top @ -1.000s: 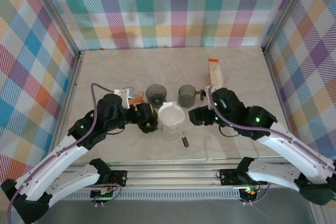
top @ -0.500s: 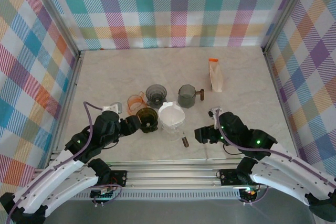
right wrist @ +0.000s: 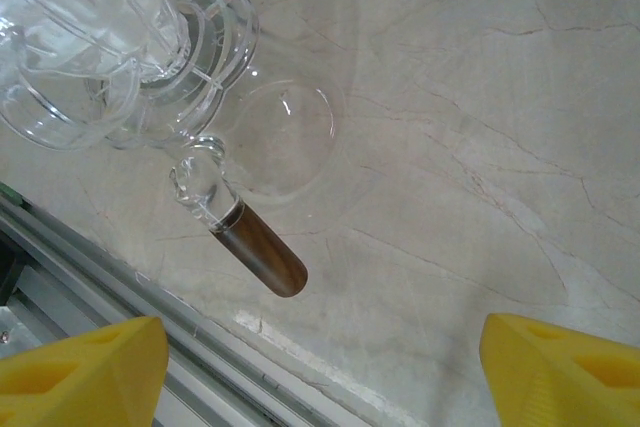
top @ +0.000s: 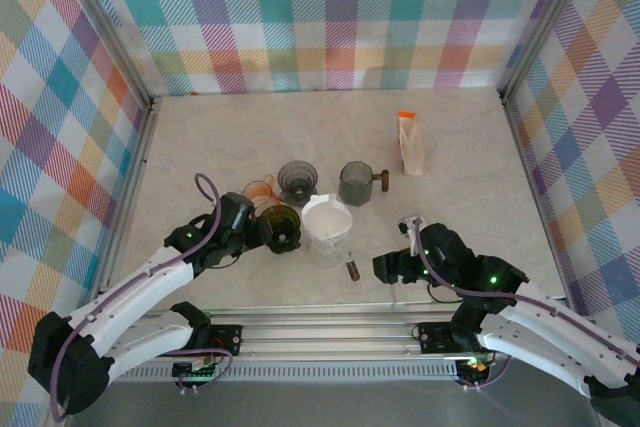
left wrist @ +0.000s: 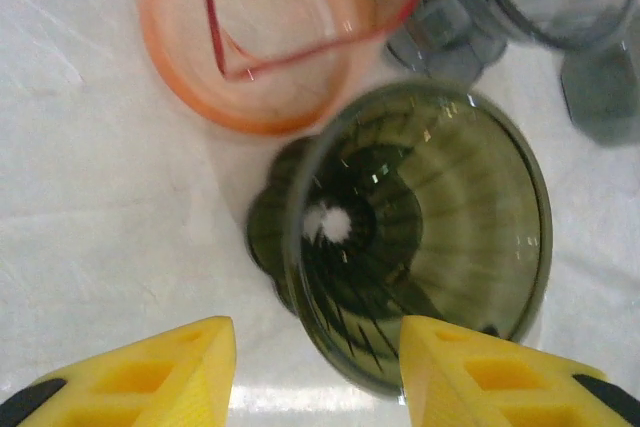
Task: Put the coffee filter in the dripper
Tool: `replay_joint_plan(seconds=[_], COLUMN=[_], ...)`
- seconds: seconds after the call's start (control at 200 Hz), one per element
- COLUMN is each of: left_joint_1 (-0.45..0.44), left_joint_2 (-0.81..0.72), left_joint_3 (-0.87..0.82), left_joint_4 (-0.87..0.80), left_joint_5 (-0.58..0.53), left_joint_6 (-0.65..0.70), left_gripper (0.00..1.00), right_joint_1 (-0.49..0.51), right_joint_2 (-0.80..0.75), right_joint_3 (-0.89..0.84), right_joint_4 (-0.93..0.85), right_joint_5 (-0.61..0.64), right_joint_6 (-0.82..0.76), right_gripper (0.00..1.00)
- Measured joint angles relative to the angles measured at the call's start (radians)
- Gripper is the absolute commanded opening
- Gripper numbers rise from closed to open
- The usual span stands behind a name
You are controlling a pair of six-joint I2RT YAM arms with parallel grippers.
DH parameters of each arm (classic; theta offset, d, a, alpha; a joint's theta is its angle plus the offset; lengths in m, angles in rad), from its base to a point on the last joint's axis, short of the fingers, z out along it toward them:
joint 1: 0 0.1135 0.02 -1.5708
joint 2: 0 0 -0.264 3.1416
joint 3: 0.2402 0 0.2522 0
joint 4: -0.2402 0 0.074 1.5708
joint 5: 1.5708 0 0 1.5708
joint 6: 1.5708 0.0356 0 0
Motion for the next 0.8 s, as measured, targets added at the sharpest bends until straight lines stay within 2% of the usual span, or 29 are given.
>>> replay_joint_plan(seconds=[0.115, 0.26, 0.375, 0.445, 0.59, 0.8], left_joint_1=[0.047, 0.055, 0.069, 0.089, 0.132, 0.136], left_joint_2=[0.068, 0.178, 0.279, 0.343, 0.415, 0.498], left_joint_3=[0.057, 0.143, 0.225, 0.285, 0.344, 0.397], left_joint_4=[0.015, 0.046, 0.053, 0.048, 0.058, 0.051], left_joint_5=[-0.002, -0.005, -0.018, -0.034, -0.045, -0.055], left_joint_6=[0.039, 0.087, 0.115, 0.129, 0.151, 0.177], left_gripper=[0.46, 0.5, 0.42, 0.41, 0.53, 0.56], right_joint_1=[0.0, 0.0, 0.0, 0.0, 0.0, 0.0], right_joint_2=[0.0, 0.0, 0.0, 0.0, -0.002, -0.01], right_joint_3=[-0.014, -0.02, -0.021, -0.021, -0.021, -0.04], right_joint_4=[0.005, 0.011, 0.015, 0.019, 0.021, 0.026], right_joint_5=[-0.01, -0.019, -0.026, -0.031, -0.043, -0.058], right_joint_6=[0.005, 0.005, 0.005, 0.005, 0.004, 0.004], right_gripper=[0.81, 0.81, 0.81, 0.81, 0.81, 0.81])
